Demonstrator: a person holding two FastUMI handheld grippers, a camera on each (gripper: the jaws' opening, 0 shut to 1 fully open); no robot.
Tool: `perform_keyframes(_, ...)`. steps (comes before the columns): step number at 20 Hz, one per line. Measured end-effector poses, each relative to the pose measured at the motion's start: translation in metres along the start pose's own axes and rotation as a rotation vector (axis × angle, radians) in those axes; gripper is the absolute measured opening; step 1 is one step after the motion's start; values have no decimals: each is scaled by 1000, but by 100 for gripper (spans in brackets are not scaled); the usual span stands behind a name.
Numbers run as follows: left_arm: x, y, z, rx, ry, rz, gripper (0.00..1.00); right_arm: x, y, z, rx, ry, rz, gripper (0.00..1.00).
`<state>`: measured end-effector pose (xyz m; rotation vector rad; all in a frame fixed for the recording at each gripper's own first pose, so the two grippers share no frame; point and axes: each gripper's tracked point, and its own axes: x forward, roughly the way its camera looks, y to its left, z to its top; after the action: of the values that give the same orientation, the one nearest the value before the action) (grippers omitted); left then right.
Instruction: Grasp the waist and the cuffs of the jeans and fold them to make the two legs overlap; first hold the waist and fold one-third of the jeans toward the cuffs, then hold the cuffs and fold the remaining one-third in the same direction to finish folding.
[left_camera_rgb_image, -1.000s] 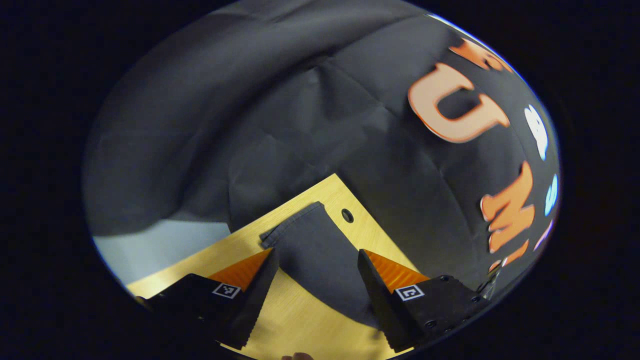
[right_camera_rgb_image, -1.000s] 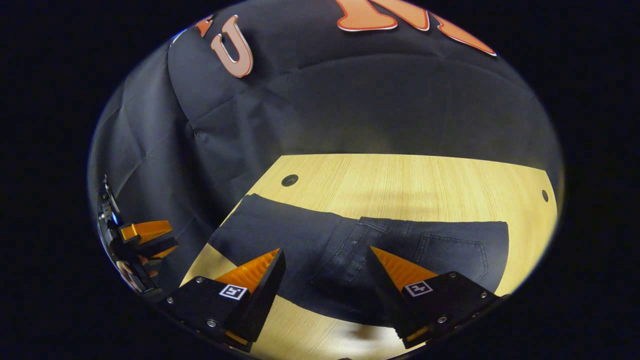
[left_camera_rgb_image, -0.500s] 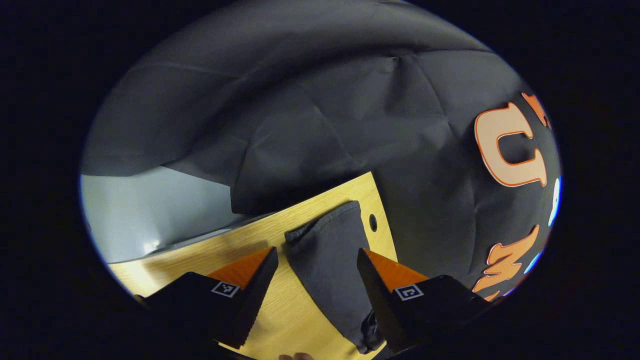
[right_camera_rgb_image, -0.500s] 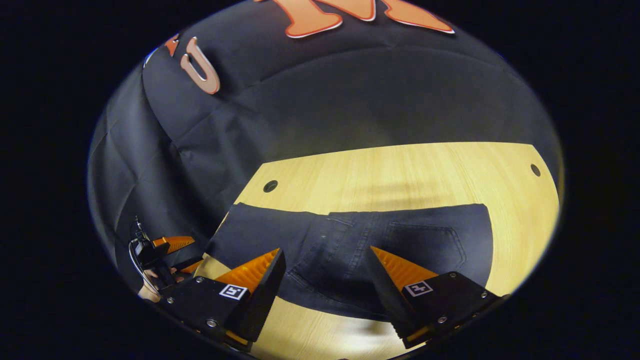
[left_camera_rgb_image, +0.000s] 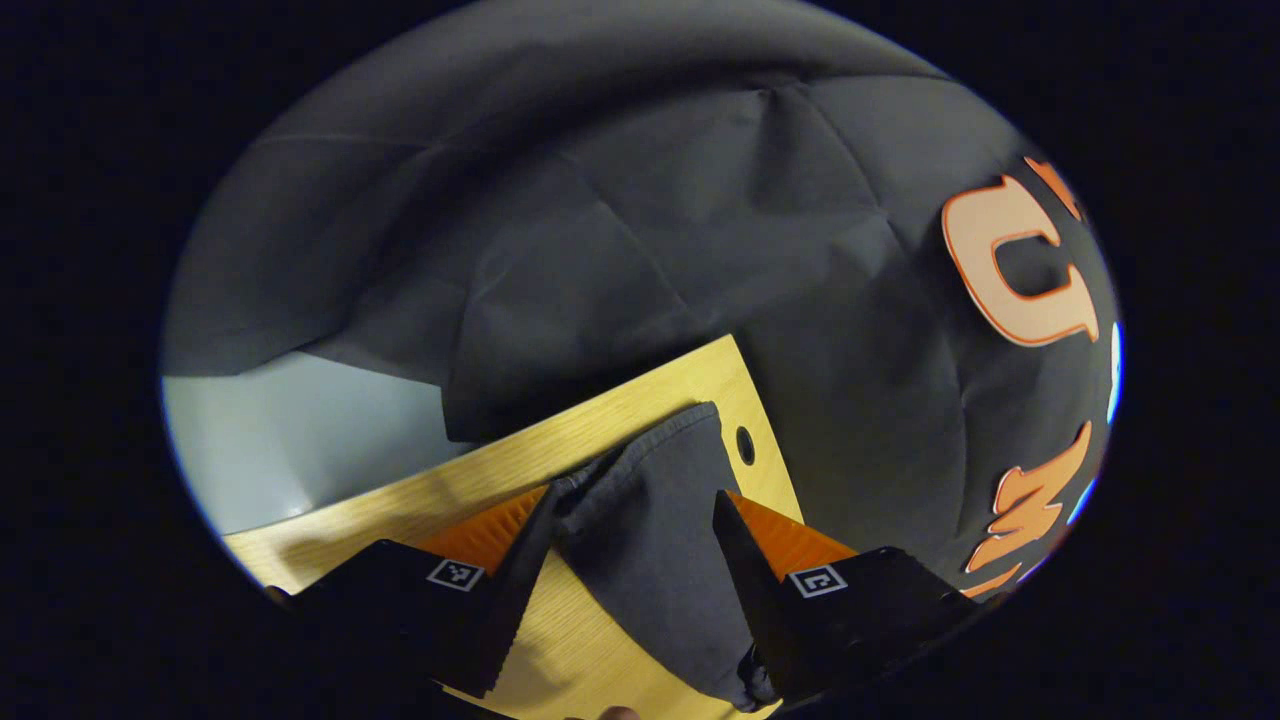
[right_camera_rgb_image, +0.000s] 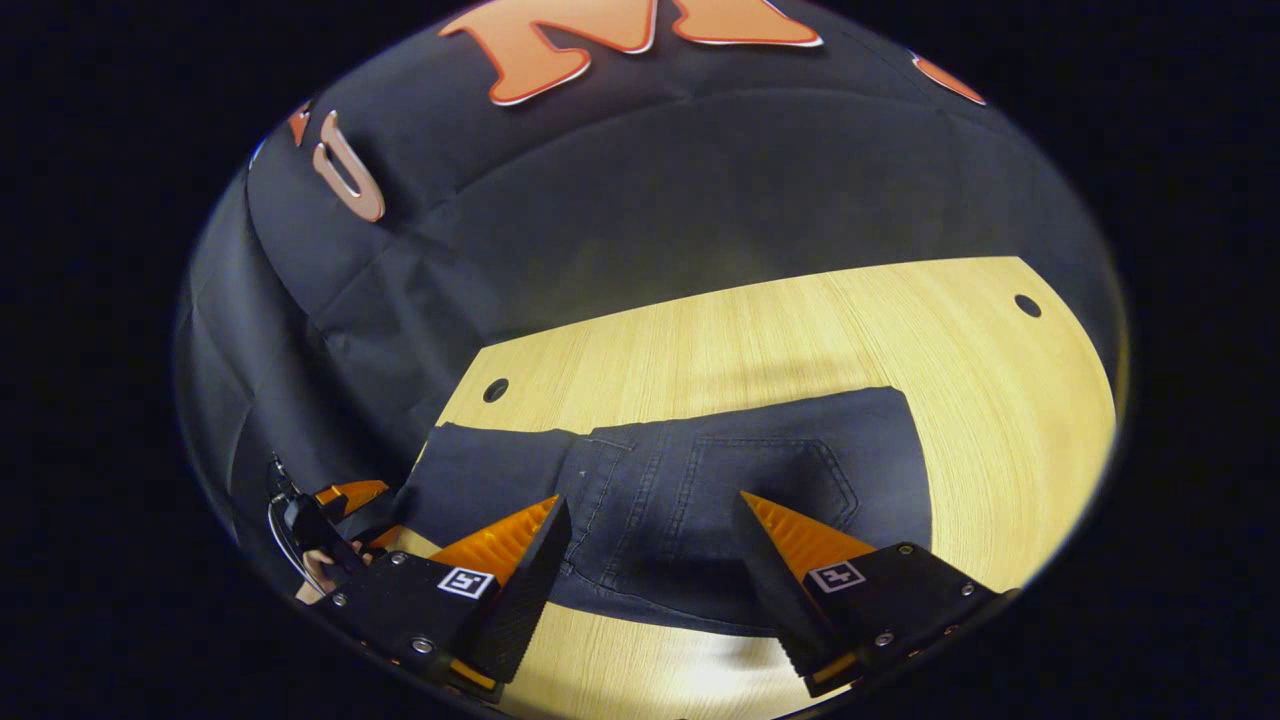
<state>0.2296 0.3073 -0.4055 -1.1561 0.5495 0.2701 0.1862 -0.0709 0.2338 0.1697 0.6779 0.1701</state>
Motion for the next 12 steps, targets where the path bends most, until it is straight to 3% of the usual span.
perform_keyframes(2,14,-9,-5,8,-6,-11,95,-4,-6,2,54,-10,4,99)
perform_keyframes(3,24,-6,-17,-5,18,21,94,-8,-8,2,83,-14,8,99)
perform_keyframes(6,59,-15,-24,-117,12,17,22,-17,-18,4,134,-33,7,99)
perform_keyframes(8,58,-24,-22,-145,47,-15,0,-25,-22,4,140,-41,-3,99)
perform_keyframes(12,53,-53,-17,-56,35,-105,1,-37,-26,9,150,-60,8,99)
